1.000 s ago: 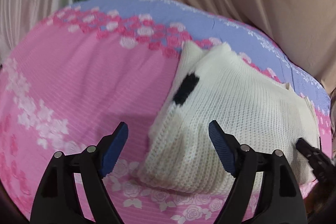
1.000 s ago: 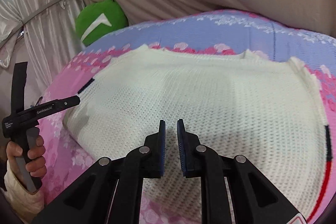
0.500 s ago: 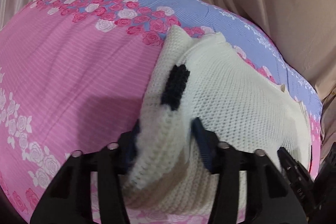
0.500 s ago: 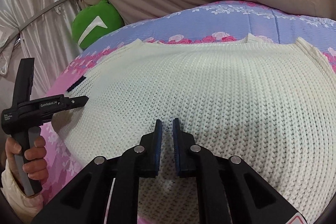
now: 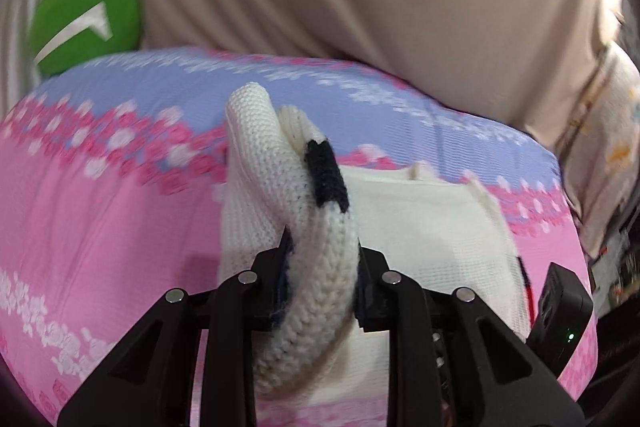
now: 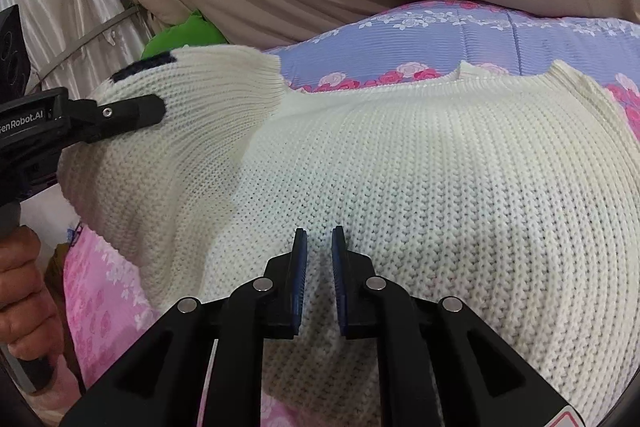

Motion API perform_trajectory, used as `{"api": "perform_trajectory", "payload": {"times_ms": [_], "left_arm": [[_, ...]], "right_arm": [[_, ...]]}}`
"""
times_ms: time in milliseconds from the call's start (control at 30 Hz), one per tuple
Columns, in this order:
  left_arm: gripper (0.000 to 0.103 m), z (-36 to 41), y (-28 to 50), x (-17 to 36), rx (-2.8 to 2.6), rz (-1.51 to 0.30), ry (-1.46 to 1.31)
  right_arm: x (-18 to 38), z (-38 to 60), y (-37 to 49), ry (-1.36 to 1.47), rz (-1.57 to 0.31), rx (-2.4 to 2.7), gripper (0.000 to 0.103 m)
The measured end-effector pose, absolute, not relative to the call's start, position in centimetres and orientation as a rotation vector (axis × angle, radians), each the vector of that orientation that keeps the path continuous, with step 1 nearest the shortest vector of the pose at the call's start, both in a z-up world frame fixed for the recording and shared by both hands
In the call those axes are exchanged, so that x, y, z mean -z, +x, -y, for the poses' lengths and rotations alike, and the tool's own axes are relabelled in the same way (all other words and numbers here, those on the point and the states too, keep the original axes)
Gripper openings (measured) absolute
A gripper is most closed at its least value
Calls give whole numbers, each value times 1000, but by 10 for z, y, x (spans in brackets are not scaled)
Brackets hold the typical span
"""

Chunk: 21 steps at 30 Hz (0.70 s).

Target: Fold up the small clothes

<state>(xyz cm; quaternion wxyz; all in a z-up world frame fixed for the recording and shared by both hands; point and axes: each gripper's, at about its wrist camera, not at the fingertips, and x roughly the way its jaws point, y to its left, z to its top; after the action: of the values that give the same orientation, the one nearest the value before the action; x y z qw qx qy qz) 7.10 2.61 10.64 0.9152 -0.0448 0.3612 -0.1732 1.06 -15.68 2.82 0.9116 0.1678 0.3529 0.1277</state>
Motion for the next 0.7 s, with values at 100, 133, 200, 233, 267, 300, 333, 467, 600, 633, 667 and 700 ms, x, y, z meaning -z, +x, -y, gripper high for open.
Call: {"api": "perform_trajectory", "payload": {"times_ms": [100, 133, 200, 233, 267, 300, 333, 467, 600, 633, 667, 700], "left_arm": [[23, 16, 69, -106, 429, -739, -27], [23, 31, 68, -103, 451, -741, -3], [23, 56, 67, -94, 487, -750, 36], [23, 70, 66, -88, 508, -764, 58], [23, 82, 66, -80, 526, -779, 74], [23, 97, 66, -71, 543, -800, 97], [23, 106, 66, -62, 551, -813, 117], [23, 136, 62, -37, 522, -807, 206], [27, 144, 60, -38, 501, -803, 244], [28, 140, 60, -42, 509, -810, 225], [28, 134, 60, -48, 518, -811, 196], [31, 125, 58, -56, 531, -804, 163]], "right_arm": [[-36, 173, -14, 358, -691, -212, 29], [-36, 178, -21, 365, -685, -198, 30], [-32, 195, -40, 397, -683, -162, 31], [-30, 201, -46, 409, -685, -149, 31], [-28, 209, -55, 423, -689, -127, 31], [-26, 216, -64, 432, -689, -106, 31], [-24, 224, -73, 443, -691, -82, 31], [-18, 251, -103, 489, -688, -20, 32], [-10, 271, -120, 561, -683, -18, 32], [-10, 275, -123, 576, -675, -21, 32], [-12, 278, -125, 583, -668, -19, 32], [-18, 282, -127, 585, -653, -9, 32]]}}
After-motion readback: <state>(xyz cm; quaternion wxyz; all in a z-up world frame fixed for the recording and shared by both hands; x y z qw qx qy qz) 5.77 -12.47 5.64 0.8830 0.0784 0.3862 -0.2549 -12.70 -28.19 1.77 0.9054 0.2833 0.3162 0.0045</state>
